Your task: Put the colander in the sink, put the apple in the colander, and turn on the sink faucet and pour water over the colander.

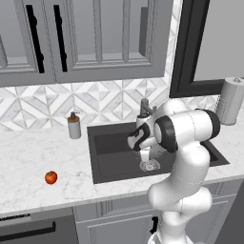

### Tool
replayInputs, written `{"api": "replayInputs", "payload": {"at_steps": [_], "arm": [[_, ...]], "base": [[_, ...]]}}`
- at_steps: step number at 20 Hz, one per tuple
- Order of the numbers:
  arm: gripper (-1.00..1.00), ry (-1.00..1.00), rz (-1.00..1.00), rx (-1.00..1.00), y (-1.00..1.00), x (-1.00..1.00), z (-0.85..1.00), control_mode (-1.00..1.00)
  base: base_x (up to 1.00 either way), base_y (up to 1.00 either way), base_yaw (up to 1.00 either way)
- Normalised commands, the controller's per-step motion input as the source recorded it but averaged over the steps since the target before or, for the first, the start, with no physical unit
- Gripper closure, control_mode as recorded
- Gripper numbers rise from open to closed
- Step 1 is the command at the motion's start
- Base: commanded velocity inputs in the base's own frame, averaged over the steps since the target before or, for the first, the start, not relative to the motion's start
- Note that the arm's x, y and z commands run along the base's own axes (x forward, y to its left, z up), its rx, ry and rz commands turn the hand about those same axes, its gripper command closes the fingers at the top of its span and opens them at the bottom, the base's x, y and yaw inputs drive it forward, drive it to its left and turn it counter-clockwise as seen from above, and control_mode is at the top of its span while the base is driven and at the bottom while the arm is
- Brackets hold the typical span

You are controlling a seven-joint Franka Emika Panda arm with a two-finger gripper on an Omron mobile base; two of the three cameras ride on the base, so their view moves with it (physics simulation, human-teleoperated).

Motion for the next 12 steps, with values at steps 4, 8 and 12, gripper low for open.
{"api": "replayInputs", "payload": {"at_steps": [4, 8, 12], "arm": [[1.0, -0.03, -0.13, -0.04, 0.3, -0.06, -0.22, -1.0], [1.0, -0.04, -0.1, -0.05, 0.41, -0.01, -0.2, -1.0], [1.0, 0.0, -0.11, -0.01, 0.14, -0.12, -0.22, -1.0]], "base": [[0.0, 0.0, 0.0], [0.0, 0.0, 0.0], [0.0, 0.0, 0.0]]}}
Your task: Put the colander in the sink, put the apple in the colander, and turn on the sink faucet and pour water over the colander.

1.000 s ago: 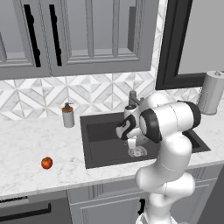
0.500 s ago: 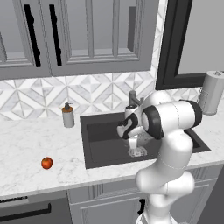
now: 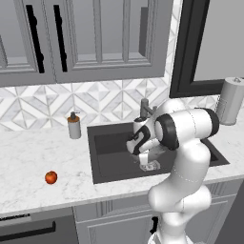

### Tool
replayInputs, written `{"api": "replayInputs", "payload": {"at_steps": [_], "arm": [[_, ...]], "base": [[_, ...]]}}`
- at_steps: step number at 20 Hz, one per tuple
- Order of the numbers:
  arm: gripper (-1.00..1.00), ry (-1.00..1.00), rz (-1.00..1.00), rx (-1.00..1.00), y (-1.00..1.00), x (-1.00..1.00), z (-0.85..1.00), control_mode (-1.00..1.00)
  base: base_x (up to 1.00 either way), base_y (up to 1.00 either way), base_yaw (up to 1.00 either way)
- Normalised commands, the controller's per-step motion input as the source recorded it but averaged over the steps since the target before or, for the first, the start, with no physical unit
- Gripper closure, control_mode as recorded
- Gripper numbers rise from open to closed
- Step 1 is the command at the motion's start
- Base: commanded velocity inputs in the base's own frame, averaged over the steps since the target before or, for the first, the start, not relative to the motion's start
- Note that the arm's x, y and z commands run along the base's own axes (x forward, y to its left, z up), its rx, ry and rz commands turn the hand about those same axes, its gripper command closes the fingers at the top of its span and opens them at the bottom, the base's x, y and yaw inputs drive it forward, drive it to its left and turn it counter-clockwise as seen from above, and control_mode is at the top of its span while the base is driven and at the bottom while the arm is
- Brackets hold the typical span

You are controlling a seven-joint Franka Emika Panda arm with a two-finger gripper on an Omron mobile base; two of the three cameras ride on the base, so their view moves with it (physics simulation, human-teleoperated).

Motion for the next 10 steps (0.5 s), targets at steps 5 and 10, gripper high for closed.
{"api": "replayInputs", "payload": {"at_steps": [5, 10], "arm": [[1.0, 0.0, -0.15, 0.0, 0.11, -0.27, -0.23, -1.0], [1.0, 0.0, -0.14, -0.02, 0.21, -0.19, -0.23, -1.0]], "base": [[0.0, 0.0, 0.0], [0.0, 0.0, 0.0]]}}
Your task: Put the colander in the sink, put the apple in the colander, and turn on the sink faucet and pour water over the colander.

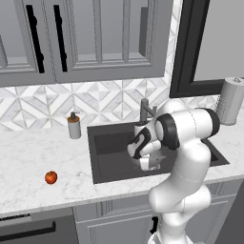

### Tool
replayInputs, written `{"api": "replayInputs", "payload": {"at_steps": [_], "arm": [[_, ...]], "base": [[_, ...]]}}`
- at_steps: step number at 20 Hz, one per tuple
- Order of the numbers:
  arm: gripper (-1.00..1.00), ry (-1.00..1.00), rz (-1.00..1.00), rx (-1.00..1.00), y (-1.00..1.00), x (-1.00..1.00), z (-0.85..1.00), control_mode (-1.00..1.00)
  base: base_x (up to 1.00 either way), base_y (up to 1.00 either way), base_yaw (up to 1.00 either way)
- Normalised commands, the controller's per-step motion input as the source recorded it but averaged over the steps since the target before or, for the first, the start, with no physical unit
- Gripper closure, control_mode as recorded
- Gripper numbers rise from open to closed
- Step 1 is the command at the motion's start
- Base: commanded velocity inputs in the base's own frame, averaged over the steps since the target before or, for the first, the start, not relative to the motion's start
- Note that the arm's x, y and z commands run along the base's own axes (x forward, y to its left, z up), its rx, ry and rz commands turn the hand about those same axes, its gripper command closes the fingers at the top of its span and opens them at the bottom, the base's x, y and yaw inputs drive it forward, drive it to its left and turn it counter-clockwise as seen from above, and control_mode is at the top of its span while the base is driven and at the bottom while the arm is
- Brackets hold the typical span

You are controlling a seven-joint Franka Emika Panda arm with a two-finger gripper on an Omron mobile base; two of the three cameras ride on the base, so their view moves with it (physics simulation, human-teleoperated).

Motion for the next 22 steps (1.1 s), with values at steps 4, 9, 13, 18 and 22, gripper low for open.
{"api": "replayInputs", "payload": {"at_steps": [4, 9, 13, 18, 22], "arm": [[1.0, 0.0, -0.1, -0.01, 0.13, -0.11, -0.21, -1.0], [1.0, 0.0, -0.09, -0.01, 0.14, -0.05, -0.2, -1.0], [1.0, 0.0, -0.07, -0.02, 0.15, -0.03, -0.13, -1.0], [-1.0, 0.0, 0.0, 0.0, 0.0, 0.0, 0.0, -1.0], [-1.0, 0.0, 0.0, 0.0, 0.0, 0.0, 0.0, -1.0]], "base": [[0.0, 0.0, 0.0], [0.0, 0.0, 0.0], [0.0, 0.0, 0.0], [0.0, 0.0, 0.0], [0.0, 0.0, 0.0]]}}
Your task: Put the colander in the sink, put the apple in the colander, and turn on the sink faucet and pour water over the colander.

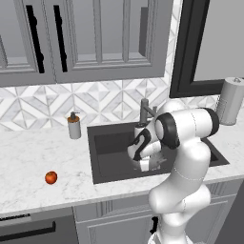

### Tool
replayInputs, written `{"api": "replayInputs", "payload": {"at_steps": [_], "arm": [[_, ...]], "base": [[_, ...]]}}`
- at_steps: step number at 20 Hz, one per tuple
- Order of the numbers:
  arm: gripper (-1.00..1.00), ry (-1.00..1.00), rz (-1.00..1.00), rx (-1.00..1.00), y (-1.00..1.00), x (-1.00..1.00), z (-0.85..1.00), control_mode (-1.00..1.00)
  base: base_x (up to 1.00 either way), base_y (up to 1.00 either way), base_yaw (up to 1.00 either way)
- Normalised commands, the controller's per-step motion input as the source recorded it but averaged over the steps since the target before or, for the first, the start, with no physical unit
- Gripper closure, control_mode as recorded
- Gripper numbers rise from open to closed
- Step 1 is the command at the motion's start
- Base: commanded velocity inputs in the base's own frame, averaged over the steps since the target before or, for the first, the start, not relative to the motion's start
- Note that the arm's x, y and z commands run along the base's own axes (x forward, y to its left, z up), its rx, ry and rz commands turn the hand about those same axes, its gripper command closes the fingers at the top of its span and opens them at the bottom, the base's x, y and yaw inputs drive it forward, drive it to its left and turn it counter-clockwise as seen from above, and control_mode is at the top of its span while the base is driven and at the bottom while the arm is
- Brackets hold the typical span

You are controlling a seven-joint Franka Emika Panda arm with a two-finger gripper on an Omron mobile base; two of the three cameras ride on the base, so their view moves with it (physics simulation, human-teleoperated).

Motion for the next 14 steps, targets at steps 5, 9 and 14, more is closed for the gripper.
{"api": "replayInputs", "payload": {"at_steps": [5, 9, 14], "arm": [[-1.0, 0.0, 0.0, 0.0, 0.0, -0.04, 0.11, -1.0], [-1.0, 0.0, 0.0, 0.0, 0.08, -0.2, 0.32, -1.0], [-1.0, 0.0, 0.05, 0.0, 0.07, -0.26, 0.62, -1.0]], "base": [[0.0, 0.0, 0.0], [0.0, 0.0, 0.0], [0.0, 0.0, 0.0]]}}
